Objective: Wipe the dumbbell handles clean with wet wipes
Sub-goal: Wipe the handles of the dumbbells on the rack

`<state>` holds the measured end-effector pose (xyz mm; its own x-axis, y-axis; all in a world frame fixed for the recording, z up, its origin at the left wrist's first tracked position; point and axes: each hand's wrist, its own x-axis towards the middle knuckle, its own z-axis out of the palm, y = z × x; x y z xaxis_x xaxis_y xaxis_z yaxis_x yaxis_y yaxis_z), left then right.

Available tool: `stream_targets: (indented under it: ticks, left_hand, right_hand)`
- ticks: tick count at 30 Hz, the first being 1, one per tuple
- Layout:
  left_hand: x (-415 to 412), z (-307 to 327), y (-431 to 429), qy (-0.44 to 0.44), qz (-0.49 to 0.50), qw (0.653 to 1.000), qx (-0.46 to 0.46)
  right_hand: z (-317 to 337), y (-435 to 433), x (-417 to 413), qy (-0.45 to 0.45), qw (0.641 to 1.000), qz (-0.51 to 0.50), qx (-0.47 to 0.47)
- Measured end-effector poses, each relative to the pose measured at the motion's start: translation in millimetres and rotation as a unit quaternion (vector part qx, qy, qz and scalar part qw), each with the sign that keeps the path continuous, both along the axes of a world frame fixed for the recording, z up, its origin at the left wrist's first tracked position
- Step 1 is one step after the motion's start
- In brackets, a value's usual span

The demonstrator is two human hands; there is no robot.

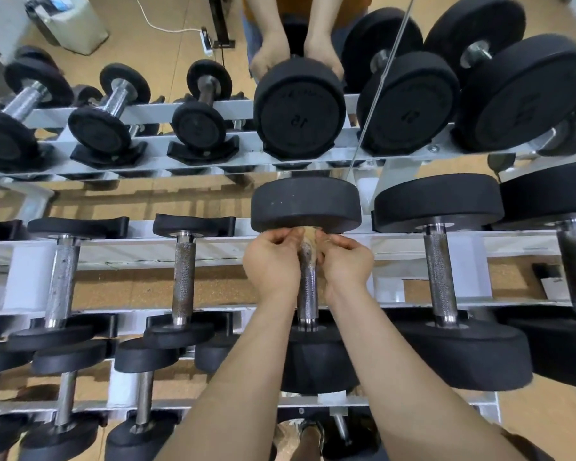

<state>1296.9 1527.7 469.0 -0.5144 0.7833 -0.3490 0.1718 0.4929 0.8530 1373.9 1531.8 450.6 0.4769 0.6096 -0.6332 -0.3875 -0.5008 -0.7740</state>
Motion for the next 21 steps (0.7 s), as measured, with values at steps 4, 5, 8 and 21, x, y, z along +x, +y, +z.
stream_targets:
  ticks: [4, 5, 8, 21]
  left_hand:
    - [-7, -7, 5, -0.083, 0.024, 0.995, -0.048]
    - [-8, -9, 5, -0.099, 0.020, 0.993, -0.057]
    - [-10, -6, 7, -0.074, -0.039, 0.995, -0.050]
    - [-22, 13, -11, 0.151, -0.230, 0.960, -0.052]
  right_hand:
    - [4, -3, -5, -0.125, 0.989, 0.068, 0.036]
    - [7, -4, -6, -0.169, 0.979, 0.103, 0.045]
    - [10, -8, -4, -0.245, 0.953, 0.168, 0.065]
    - [20, -26, 20, -0.324, 0.890, 0.314, 0.056]
